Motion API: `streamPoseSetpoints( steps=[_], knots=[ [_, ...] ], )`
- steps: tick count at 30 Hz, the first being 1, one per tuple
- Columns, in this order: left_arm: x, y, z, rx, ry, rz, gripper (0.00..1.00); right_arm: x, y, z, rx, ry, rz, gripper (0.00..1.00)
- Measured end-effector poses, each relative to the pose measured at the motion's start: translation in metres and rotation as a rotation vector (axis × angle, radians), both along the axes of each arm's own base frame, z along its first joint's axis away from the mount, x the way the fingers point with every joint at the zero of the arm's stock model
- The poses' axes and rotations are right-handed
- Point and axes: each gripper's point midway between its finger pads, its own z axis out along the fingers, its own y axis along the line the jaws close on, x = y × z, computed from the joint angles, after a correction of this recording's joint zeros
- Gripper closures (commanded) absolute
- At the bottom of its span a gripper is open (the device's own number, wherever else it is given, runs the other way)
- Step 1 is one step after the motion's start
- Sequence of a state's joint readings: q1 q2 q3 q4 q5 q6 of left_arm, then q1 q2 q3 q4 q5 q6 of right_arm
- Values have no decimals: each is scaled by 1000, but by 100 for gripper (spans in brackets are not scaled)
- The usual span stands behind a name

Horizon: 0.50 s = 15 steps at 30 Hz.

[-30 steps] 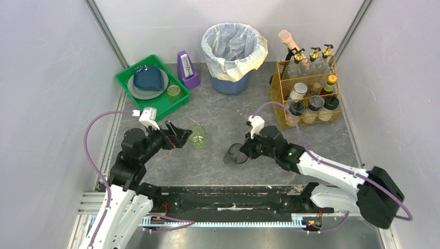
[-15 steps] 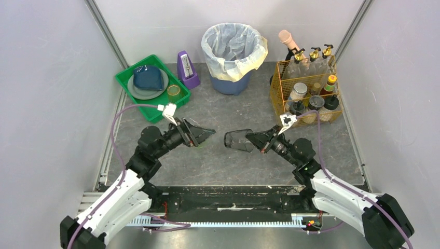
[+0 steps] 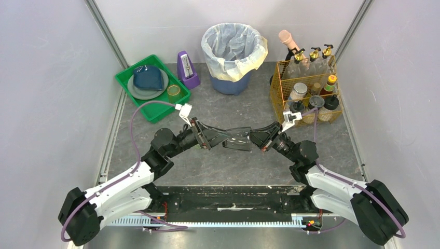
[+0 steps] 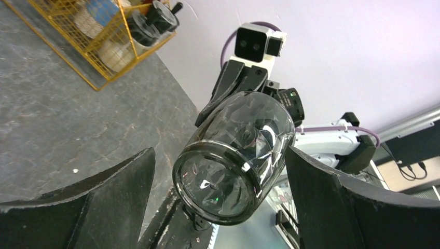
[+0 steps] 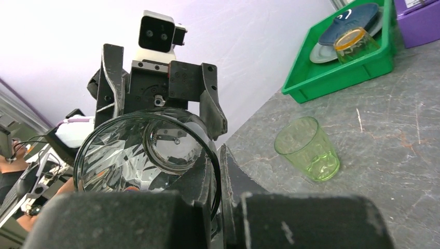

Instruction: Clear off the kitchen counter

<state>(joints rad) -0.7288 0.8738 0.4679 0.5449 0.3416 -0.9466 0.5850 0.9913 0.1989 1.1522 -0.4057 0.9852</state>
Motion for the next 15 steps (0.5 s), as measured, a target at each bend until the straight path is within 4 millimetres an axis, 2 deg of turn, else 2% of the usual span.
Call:
streamPoseSetpoints(
  steps=[6,7,8,12,15],
  knots=[
    [-9,-15,3,-29,-5,-54,0,-4,4,9,16,-30,35,100],
    [-11,-17,4,-33,-8,-60,0,-4,4,10,20,-33,36,87],
    [-13,-19,5,-40,-11,-71,1,-4,4,11,22,-37,39,100],
    [-22,-28,3,-41,-8,-106,6,-4,6,10,29,-30,50,100],
    [-25,-31,2,-42,-8,-121,16,-3,7,9,33,-23,55,100]
  ],
)
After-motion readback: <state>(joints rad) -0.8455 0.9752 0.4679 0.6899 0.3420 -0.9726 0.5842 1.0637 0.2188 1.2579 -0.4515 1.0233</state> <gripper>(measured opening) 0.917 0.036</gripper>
